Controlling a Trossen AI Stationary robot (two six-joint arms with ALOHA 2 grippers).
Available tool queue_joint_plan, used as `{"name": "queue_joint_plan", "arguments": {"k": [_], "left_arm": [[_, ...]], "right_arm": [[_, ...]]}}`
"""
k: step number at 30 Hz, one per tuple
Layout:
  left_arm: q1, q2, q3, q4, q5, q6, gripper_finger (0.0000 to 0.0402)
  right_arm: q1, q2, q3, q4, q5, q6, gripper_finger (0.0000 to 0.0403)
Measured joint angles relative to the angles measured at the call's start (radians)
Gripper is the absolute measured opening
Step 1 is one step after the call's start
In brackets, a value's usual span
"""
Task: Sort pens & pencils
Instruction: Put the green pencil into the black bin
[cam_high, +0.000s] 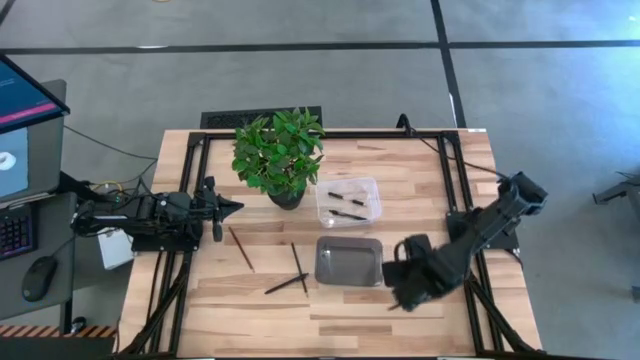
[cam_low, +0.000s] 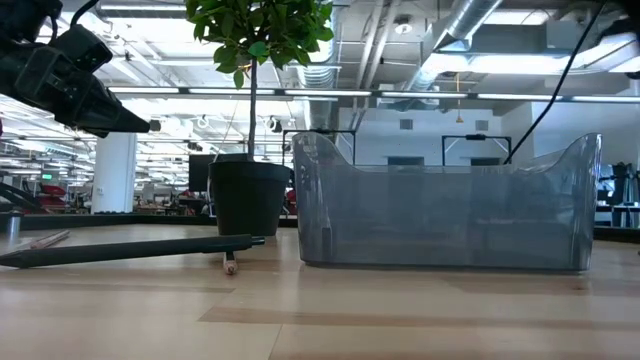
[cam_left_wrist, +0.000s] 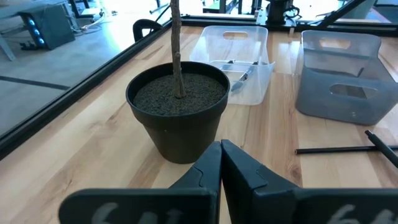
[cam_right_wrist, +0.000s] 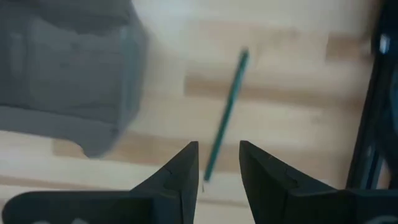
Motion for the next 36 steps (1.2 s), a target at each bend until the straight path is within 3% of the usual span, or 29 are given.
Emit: {"name": "queue_joint_plan", "arguments": {"k": [5, 10, 20, 27, 36], "left_arm": [[0.0, 0.0, 0.0, 0.0, 0.0, 0.0, 0.0], [0.0, 0.0, 0.0, 0.0, 0.0, 0.0, 0.0], [0.0, 0.0, 0.0, 0.0, 0.0, -0.001, 0.0], [0.0, 0.0, 0.0, 0.0, 0.0, -0.004, 0.0], [0.0, 0.0, 0.0, 0.0, 0.0, -0.005, 0.0]], "right_arm": [[0.052, 0.079, 0.0, 0.093, -0.047, 0.133, 0.0133], [0.065, 0.153, 0.0, 0.219, -0.046, 0.14, 0.0135], [0.079, 0.26, -0.002, 0.202, -0.067, 0.173, 0.0135], [0.116, 0.215, -0.06, 0.184, -0.089, 0.209, 0.0134], [0.135, 0.015, -0.274, 0.199, -0.073, 0.234, 0.0132]]}}
